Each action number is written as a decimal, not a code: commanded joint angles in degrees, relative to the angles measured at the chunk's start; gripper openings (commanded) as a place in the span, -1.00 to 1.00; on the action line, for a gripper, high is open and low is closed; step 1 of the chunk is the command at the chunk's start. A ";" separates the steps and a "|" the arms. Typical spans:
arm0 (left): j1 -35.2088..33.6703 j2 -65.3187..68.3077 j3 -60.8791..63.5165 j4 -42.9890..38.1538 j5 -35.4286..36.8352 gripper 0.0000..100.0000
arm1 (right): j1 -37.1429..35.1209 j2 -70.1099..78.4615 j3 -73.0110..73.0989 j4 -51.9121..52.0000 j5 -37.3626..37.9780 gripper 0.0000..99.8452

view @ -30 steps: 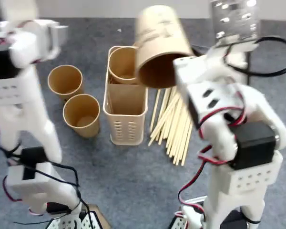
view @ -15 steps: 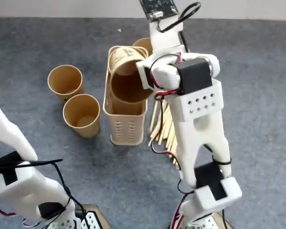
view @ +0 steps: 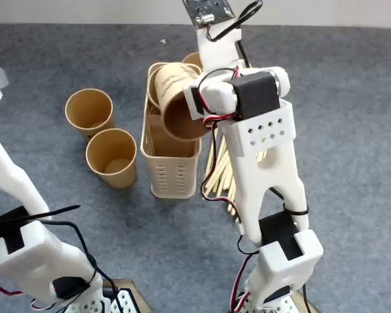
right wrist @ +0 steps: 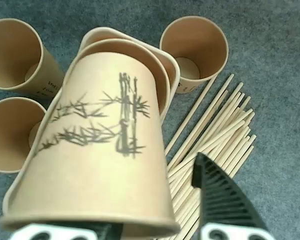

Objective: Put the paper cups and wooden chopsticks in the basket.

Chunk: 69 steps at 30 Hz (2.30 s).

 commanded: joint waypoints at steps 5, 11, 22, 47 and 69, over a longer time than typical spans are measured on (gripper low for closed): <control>-0.66 -0.57 0.13 0.00 -1.05 -0.50 | -0.13 -1.54 -1.89 -11.74 -0.53 -0.54; -0.66 -0.57 0.13 0.09 -2.90 -0.50 | -0.22 -1.54 -2.07 -14.99 -0.44 -0.54; 3.38 -0.48 0.22 0.18 -2.81 -0.50 | -2.95 -1.27 -0.84 -24.22 -0.44 -0.54; 13.85 40.13 -10.24 -6.15 1.85 -0.51 | 18.15 -1.36 0.40 -1.89 3.87 -0.54; 14.20 43.03 -12.00 -6.24 1.67 -0.70 | 15.87 21.85 -0.13 -27.91 -11.34 -0.54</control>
